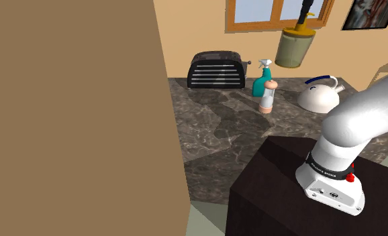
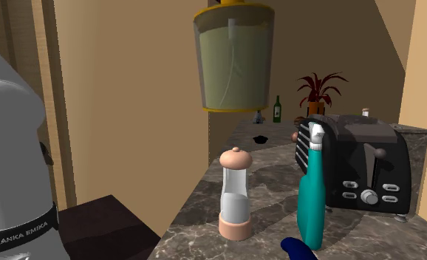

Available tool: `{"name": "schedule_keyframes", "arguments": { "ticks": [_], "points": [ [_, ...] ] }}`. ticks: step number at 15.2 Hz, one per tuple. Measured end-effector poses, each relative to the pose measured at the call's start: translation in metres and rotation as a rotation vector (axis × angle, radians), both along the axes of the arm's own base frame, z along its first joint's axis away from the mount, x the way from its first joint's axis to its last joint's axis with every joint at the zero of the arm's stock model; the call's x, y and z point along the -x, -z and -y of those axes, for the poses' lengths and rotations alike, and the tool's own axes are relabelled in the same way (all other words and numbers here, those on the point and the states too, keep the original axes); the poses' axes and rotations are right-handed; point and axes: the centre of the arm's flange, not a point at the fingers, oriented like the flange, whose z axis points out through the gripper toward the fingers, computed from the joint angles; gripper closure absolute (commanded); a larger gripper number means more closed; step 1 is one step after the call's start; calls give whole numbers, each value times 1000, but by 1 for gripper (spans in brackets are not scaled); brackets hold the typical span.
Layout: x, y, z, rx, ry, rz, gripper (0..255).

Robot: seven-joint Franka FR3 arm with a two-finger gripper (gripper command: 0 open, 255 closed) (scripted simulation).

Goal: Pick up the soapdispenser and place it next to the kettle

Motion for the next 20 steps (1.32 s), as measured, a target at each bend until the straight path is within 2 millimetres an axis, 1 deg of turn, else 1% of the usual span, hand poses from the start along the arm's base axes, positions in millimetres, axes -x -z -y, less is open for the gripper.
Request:
{"name": "schedule_keyframes", "arguments": {
  "ticks": [1, 2, 4, 7, 10, 12, 14, 15, 16, 18, 20],
  "points": [
    [11, -3, 8, 0, 0, 0, 255],
    [22, -4, 11, 0, 0, 0, 255],
    [42, -5, 29, 0, 0, 0, 255],
    [78, 1, 49, 0, 0, 0, 255],
    [113, -1, 70, 0, 0, 0, 255],
    [135, -3, 80, 0, 0, 1, 255],
    [152, 1, 96, -1, 0, 1, 255],
    [168, 0, 105, -1, 1, 0, 255],
    [180, -2, 110, 0, 0, 1, 255],
    [201, -3, 122, -1, 0, 1, 255],
    [224, -4, 138, -1, 0, 1, 255]
  ]
}}
